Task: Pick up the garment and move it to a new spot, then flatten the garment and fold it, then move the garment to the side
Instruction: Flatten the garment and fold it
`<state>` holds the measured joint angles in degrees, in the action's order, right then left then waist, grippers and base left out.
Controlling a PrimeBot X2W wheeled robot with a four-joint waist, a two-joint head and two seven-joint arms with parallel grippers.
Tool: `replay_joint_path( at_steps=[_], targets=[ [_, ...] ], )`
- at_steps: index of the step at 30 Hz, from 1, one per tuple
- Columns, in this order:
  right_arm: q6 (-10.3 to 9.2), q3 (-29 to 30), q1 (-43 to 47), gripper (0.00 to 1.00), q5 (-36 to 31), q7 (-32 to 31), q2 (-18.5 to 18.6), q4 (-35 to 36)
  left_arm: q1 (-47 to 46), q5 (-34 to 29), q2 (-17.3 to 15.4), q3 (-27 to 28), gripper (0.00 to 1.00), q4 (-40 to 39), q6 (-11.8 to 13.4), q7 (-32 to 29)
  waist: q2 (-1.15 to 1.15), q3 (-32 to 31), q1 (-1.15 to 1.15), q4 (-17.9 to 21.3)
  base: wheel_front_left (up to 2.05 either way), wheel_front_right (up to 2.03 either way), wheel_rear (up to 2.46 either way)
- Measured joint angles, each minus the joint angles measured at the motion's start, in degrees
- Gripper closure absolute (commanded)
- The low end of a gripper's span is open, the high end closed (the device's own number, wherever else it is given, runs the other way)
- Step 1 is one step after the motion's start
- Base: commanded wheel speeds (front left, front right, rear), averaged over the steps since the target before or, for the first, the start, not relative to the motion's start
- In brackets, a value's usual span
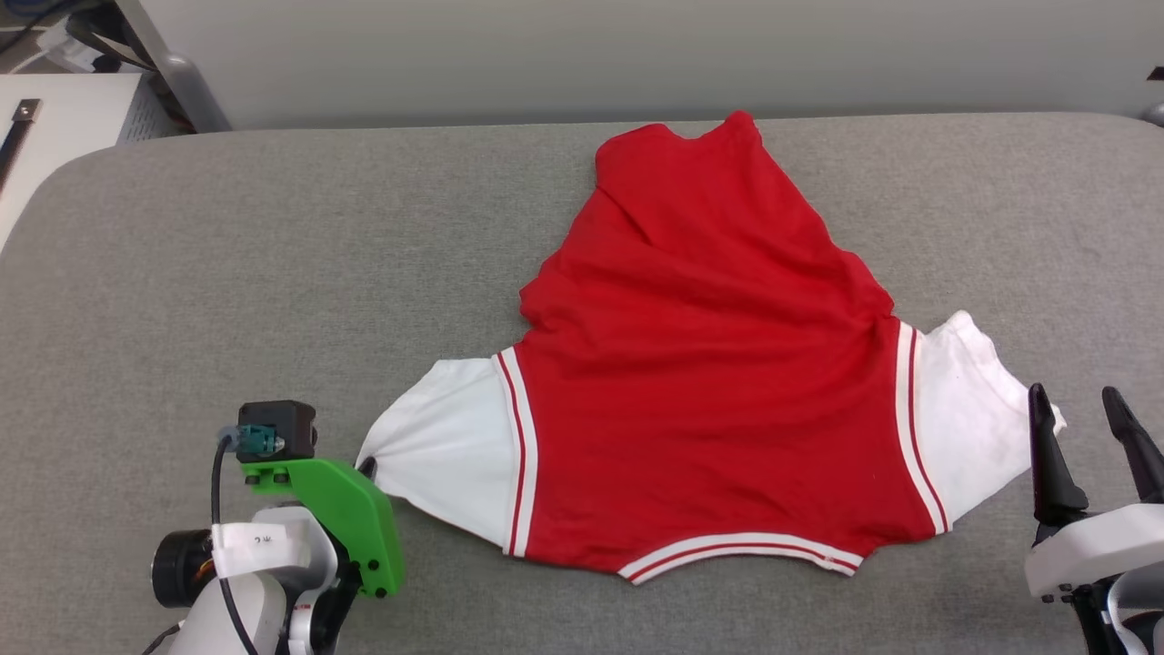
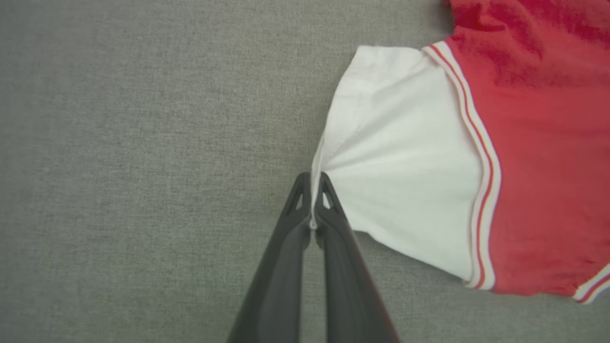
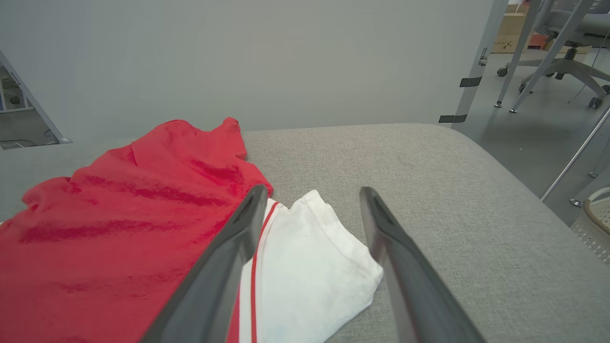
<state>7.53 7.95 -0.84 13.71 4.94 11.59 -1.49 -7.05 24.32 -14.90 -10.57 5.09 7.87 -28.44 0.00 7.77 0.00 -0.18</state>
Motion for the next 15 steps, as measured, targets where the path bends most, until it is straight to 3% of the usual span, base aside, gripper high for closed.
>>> replay_joint_path(
  at_steps=[6,15],
  targets=[
    [0.0,1.41,1.7,0.0,-0.49,-9.06,1.64,-0.65,2.11,0.96,-1.42,0.76,1.0,-6.01,0.16,-1.97,0.0,-1.39,0.0,-2.23,0.0,0.0,0.0],
    [0.0,4.81,1.18,0.0,-0.52,-32.4,5.5,-2.1,7.05,4.09,-1.94,0.04,1.0,-15.71,0.46,-7.54,0.0,-0.56,0.0,-4.26,0.0,0.0,0.0]
  ],
)
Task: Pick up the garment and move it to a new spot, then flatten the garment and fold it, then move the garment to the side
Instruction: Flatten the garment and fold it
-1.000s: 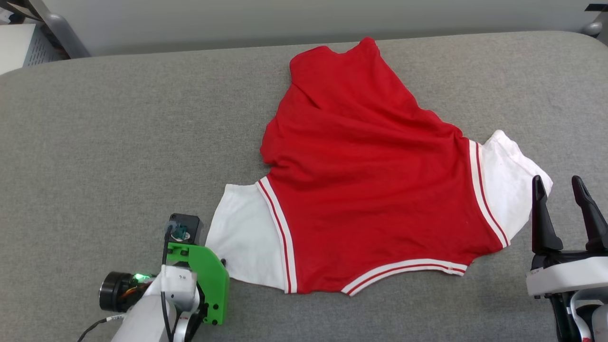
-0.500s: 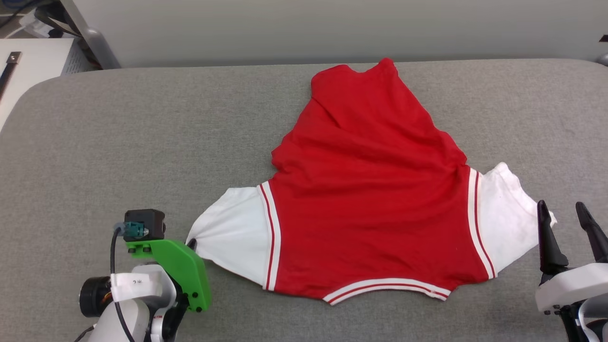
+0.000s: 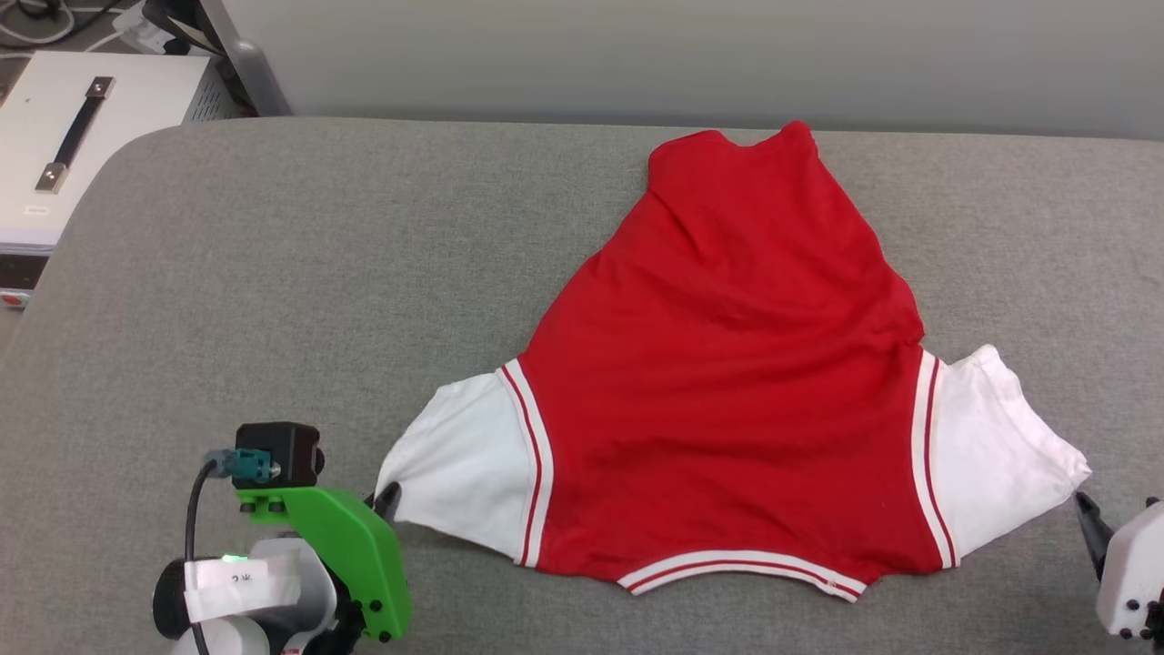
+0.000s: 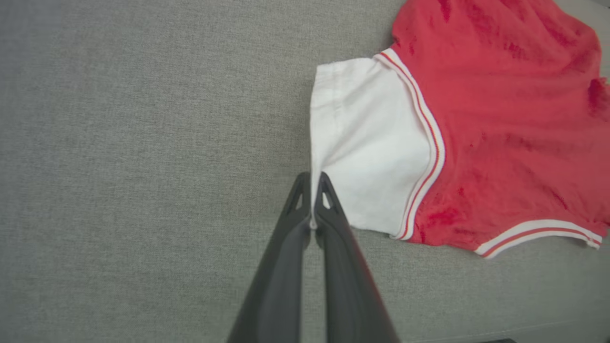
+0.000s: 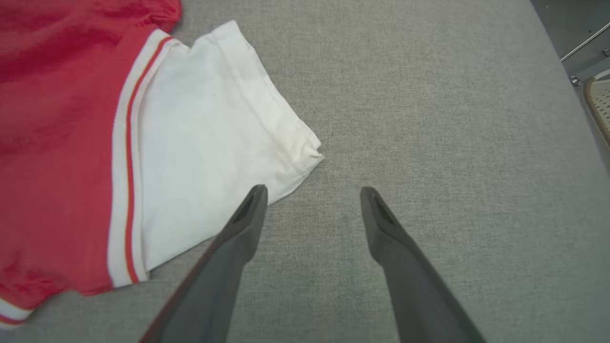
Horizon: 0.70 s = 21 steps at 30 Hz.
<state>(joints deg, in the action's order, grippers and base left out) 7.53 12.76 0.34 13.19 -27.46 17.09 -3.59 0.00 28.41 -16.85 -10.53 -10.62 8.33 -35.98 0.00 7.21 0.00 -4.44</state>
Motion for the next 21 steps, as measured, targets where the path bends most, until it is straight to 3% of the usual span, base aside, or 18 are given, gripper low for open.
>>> replay_joint_path(
  at_steps=[8,21],
  targets=[
    [0.0,-2.55,-6.29,0.0,-0.01,-9.56,5.38,-2.8,0.49,1.02,0.19,-1.49,1.0,-4.0,-0.02,-1.89,0.0,3.01,0.0,-1.25,0.0,0.0,0.0],
    [-0.02,-7.38,-9.95,0.0,-0.21,-11.11,8.14,-8.31,-0.41,1.02,0.51,-2.2,1.0,-4.55,-0.04,-1.77,0.0,7.09,0.0,-3.68,0.0,0.0,0.0]
  ],
)
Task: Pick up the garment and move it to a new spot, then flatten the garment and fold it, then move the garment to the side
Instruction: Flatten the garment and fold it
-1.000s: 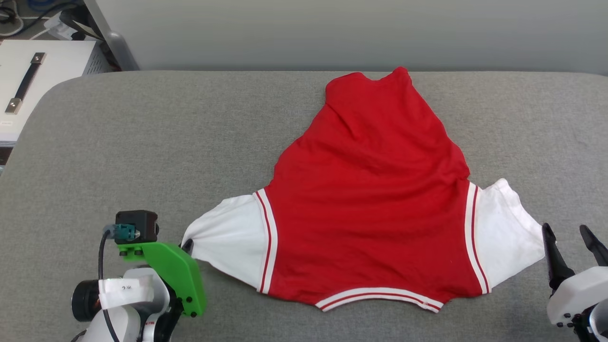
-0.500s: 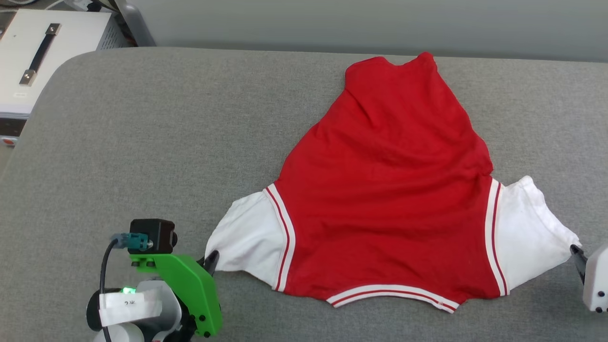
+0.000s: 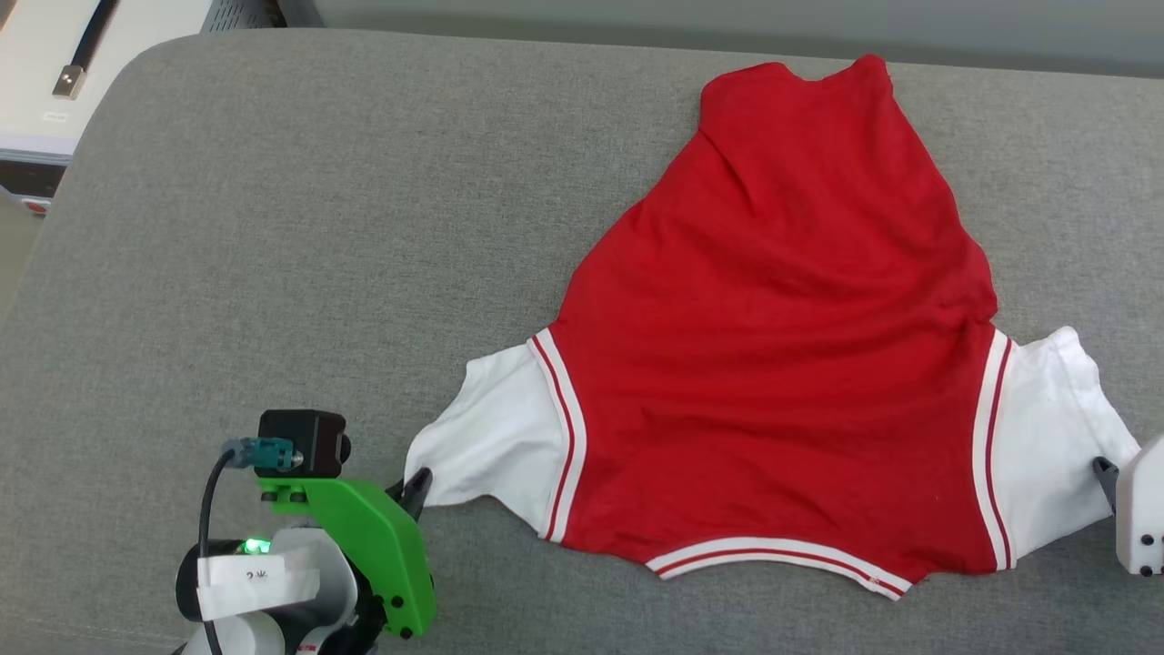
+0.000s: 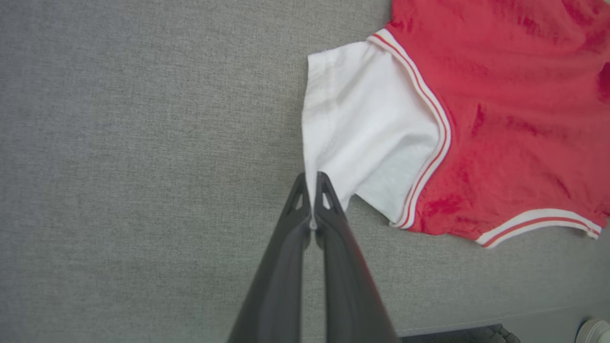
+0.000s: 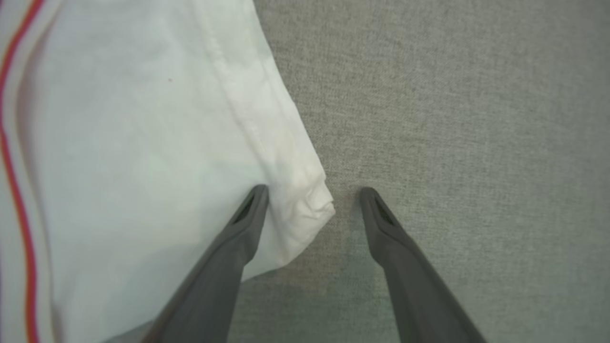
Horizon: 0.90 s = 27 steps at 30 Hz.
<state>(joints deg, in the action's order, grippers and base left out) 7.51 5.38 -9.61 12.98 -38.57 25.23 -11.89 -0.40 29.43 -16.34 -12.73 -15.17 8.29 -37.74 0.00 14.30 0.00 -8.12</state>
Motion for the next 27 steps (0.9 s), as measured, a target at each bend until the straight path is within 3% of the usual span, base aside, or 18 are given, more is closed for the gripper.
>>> replay_joint_path(
  at_steps=[1,2,4,15,27],
  targets=[
    [-0.02,-0.38,-0.02,0.0,0.15,-0.02,0.2,-0.47,-0.18,0.0,0.0,0.0,1.0,0.1,0.0,0.14,0.0,0.26,0.0,-0.12,0.0,0.0,0.0],
    [-0.08,-0.85,-0.03,0.51,0.42,-0.12,0.44,-0.98,-0.45,0.0,0.0,0.01,1.0,0.23,0.0,0.14,0.0,0.47,0.0,-0.24,0.0,0.0,0.0],
    [-0.07,-1.44,-0.12,1.0,0.89,-0.29,0.78,-1.37,-0.94,0.0,0.0,0.1,1.0,0.51,0.0,0.26,0.0,0.7,0.0,-0.39,0.0,0.0,0.0],
    [0.03,-1.16,-1.07,1.0,2.56,2.58,0.92,-1.57,-1.24,1.1,-0.32,1.79,1.0,1.87,-1.08,3.74,0.0,-2.82,0.0,0.42,0.0,0.0,0.0],
    [0.04,-0.89,-0.99,1.0,6.95,7.83,8.0,8.89,-1.09,4.19,-2.41,6.91,1.0,-1.46,-2.07,6.97,0.0,-10.76,0.0,2.62,0.0,0.0,0.0]
  ],
)
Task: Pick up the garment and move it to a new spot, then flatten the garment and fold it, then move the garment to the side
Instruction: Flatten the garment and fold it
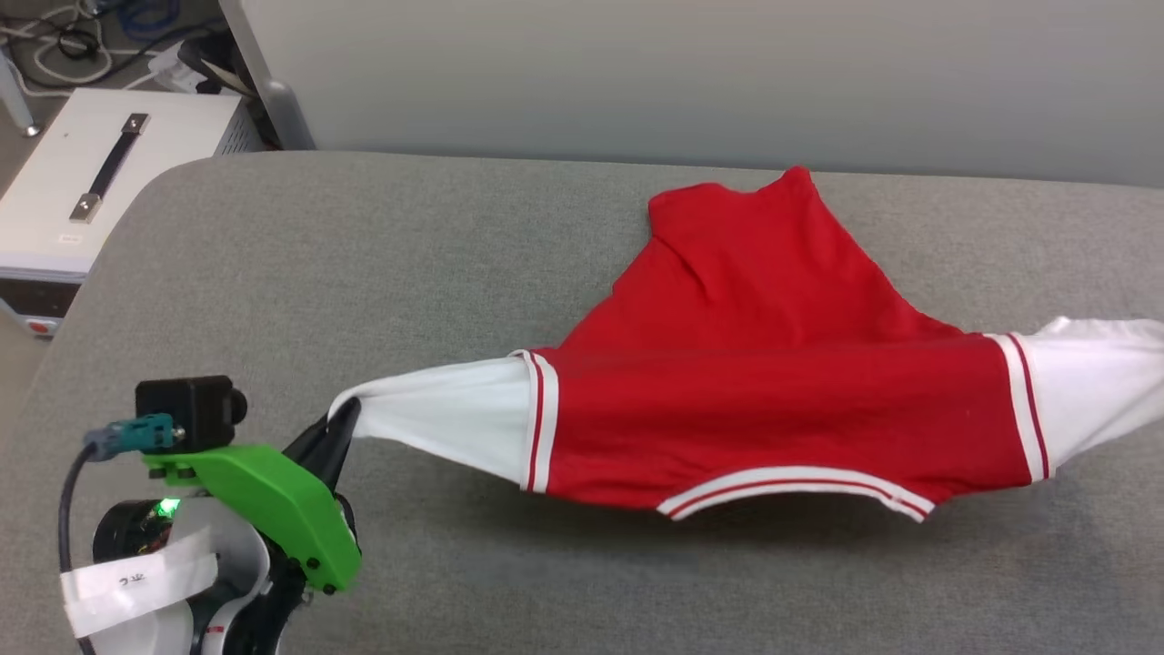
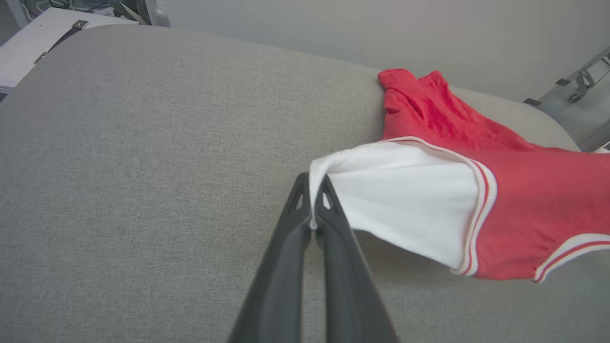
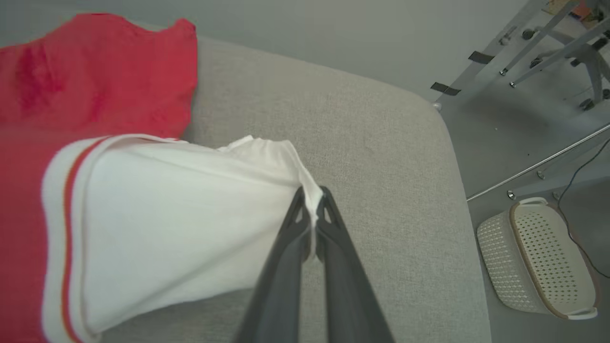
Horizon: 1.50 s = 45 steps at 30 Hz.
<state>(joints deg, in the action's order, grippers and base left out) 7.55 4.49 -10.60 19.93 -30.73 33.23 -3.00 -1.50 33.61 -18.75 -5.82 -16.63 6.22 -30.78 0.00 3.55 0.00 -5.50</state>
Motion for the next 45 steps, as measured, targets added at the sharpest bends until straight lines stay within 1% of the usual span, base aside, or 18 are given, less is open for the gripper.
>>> replay_joint_path(
  at_steps=[2,5,12,15,17,21,25,31,34,37,45],
  targets=[
    [0.0,-0.41,-0.18,1.0,0.64,2.03,1.86,1.83,-0.08,0.96,0.05,1.1,1.0,-1.13,-0.25,0.98,0.0,-1.23,0.0,0.49,0.0,0.0,0.0],
    [0.01,-0.18,-1.57,1.0,2.05,4.64,3.02,3.55,-0.68,0.77,-0.59,2.23,1.0,-2.23,-0.47,2.11,0.0,-2.79,0.0,1.2,0.0,0.0,0.0],
    [0.01,1.15,-7.26,1.0,5.92,9.09,3.59,5.71,-7.27,0.7,-1.94,4.72,1.0,-5.45,-0.98,4.11,0.0,-4.84,0.0,2.68,0.0,0.0,0.0],
    [0.01,1.25,-9.4,1.0,7.17,10.05,3.56,6.03,-9.77,0.65,-2.76,5.45,1.0,-6.1,-1.13,4.8,0.0,-5.1,0.0,3.02,0.0,0.0,0.0],
    [0.01,1.26,-10.95,1.0,7.97,10.57,3.5,6.43,-11.73,-0.62,-3.61,5.98,1.0,-6.53,-1.45,6.08,0.0,-5.01,0.0,3.1,0.0,0.0,0.0],
    [0.02,1.51,-14.56,1.0,10.24,10.36,3.2,6.73,-16.89,-1.46,-4.44,6.45,1.0,-6.77,-1.89,7.61,0.0,-4.12,0.0,3.23,0.0,0.0,0.0],
    [0.02,1.08,-18.75,1.0,11.0,10.25,4.08,6.34,-21.8,-2.05,-5.66,6.41,1.0,-5.39,-3.0,7.81,0.0,-2.55,0.0,3.32,0.0,0.0,0.0],
    [0.02,-1.97,-27.89,1.0,12.02,10.36,4.55,3.13,-28.74,-2.27,-8.0,6.48,1.0,-1.63,-4.8,7.55,0.0,0.64,0.0,3.81,0.0,0.0,0.0],
    [0.02,-3.76,-32.58,1.0,12.32,10.06,4.72,1.14,-32.78,-2.3,-9.43,5.92,1.0,0.34,-6.55,7.05,0.0,2.79,0.0,4.05,0.0,0.0,0.0],
    [0.02,-4.95,-38.35,1.0,12.57,10.11,4.69,-1.23,-37.46,-2.9,-11.02,4.56,1.0,2.76,-8.13,6.92,0.0,5.43,0.0,4.28,0.0,0.0,0.0],
    [0.02,-8.91,-53.78,1.0,10.83,12.95,3.91,-8.42,-53.08,-4.77,-12.4,2.21,1.0,10.01,-10.4,8.39,0.0,13.39,0.01,4.65,0.0,0.0,0.0]
  ],
)
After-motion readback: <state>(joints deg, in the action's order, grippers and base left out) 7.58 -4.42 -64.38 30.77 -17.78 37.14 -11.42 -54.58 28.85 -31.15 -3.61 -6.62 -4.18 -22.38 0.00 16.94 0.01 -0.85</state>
